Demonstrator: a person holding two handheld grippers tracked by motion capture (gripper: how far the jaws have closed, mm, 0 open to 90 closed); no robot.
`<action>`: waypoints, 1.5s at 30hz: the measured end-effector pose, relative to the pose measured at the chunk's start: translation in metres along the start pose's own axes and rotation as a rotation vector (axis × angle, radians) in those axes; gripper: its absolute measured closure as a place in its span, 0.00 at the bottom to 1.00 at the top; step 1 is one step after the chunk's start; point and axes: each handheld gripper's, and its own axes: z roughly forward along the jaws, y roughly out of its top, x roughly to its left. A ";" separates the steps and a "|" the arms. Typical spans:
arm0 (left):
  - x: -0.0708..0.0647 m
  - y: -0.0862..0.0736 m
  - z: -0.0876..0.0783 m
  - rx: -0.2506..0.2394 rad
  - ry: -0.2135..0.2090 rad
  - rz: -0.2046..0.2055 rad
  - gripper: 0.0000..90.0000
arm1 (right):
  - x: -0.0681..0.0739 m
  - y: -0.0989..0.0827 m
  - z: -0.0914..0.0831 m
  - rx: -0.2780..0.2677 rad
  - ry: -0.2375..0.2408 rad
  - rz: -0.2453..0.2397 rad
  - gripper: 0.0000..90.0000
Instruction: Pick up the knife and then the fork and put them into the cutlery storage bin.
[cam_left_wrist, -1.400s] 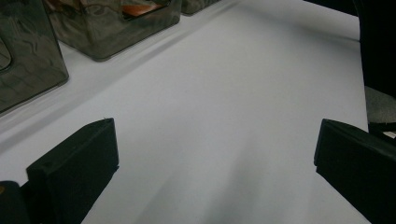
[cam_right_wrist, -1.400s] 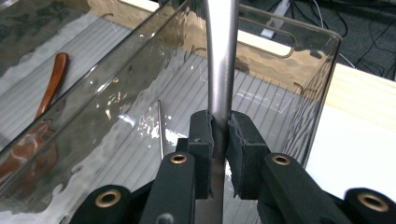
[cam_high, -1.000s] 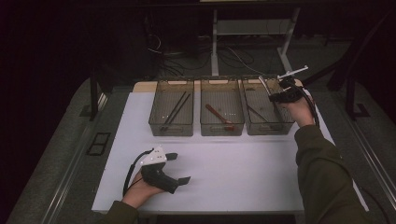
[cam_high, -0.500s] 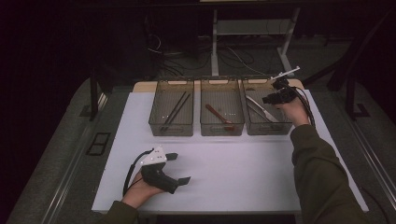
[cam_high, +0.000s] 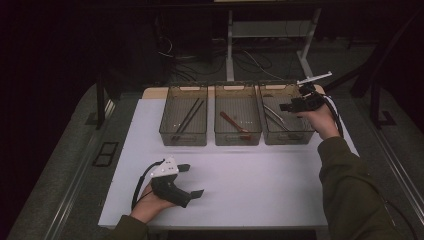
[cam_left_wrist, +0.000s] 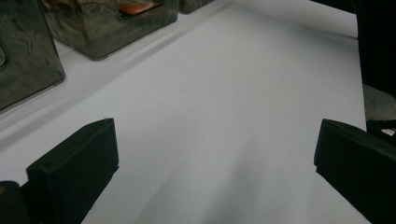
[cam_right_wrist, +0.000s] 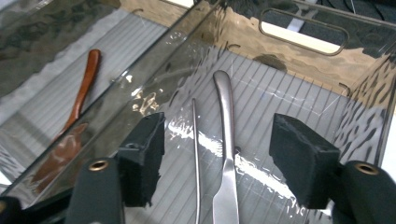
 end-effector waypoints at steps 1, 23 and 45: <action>0.000 0.000 0.000 0.000 0.000 0.000 0.00 | 0.000 0.000 -0.002 -0.009 0.004 -0.003 0.37; 0.001 0.001 0.003 0.012 -0.002 0.004 0.00 | 0.035 -0.025 -0.042 -0.167 0.042 -0.054 0.22; 0.004 0.001 0.002 0.004 -0.001 0.000 0.00 | 0.099 -0.077 -0.065 -0.247 0.167 -0.164 0.20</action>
